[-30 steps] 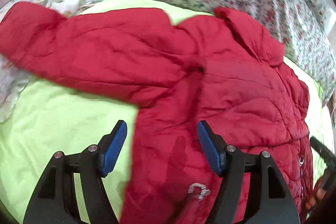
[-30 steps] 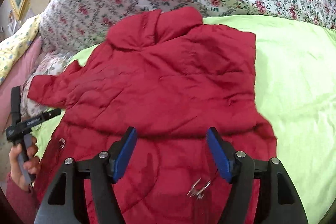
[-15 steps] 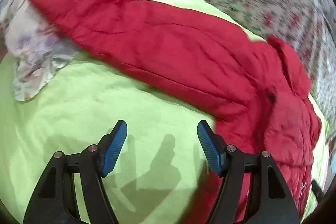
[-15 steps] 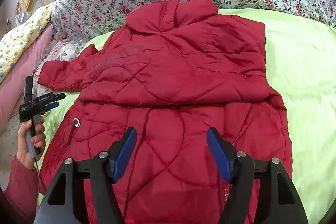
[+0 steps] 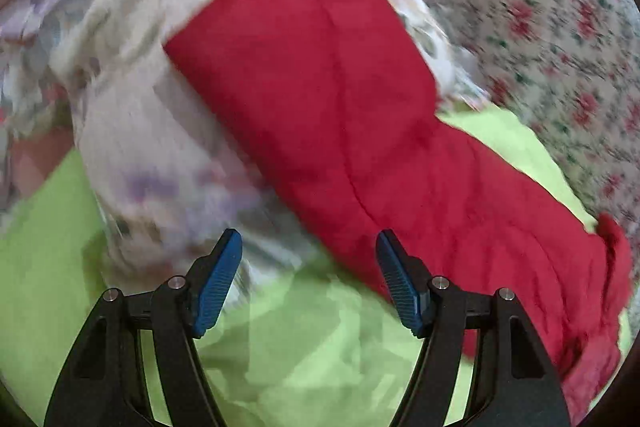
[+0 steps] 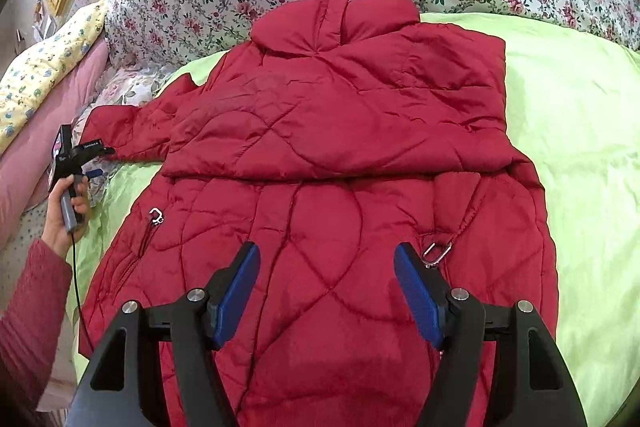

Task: Fold large clothes
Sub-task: 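Move the left tool to the other sleeve and grasp it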

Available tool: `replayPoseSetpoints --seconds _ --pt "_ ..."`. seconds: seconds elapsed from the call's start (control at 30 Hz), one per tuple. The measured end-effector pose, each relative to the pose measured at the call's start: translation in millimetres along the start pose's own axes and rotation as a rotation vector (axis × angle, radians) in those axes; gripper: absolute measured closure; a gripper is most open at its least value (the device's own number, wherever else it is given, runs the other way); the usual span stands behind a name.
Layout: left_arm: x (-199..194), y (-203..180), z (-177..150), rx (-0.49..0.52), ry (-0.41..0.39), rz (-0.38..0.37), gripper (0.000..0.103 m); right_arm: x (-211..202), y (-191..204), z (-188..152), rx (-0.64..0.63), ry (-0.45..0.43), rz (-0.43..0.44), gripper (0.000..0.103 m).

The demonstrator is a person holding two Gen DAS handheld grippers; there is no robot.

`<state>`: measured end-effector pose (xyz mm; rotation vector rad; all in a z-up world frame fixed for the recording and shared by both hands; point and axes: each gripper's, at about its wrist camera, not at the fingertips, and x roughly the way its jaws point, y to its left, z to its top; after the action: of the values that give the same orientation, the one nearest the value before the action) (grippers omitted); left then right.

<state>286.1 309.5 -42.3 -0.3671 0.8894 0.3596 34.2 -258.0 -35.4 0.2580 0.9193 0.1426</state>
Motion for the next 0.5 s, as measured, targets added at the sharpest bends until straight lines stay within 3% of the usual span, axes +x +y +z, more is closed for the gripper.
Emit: replayPoseSetpoints --seconds 0.1,0.17,0.2,0.23,0.3,0.5 --pt "3 3 12 -0.011 -0.031 0.002 0.034 2 -1 0 0.005 0.009 -0.003 0.032" --pt "2 1 18 0.001 -0.061 0.006 0.041 3 -1 -1 0.006 0.011 -0.002 0.032" --pt "2 -2 21 0.021 -0.070 0.009 0.064 4 -1 -1 0.005 0.012 -0.002 0.032" --pt "4 -5 25 0.034 -0.064 0.002 0.081 4 -1 -1 0.005 0.014 -0.002 0.032" --pt "5 -10 30 0.048 -0.060 -0.015 0.090 6 -1 -2 0.006 0.017 -0.002 0.032" --pt "-27 -32 13 0.125 -0.128 -0.087 0.096 3 -2 -3 0.003 0.006 0.002 0.032"
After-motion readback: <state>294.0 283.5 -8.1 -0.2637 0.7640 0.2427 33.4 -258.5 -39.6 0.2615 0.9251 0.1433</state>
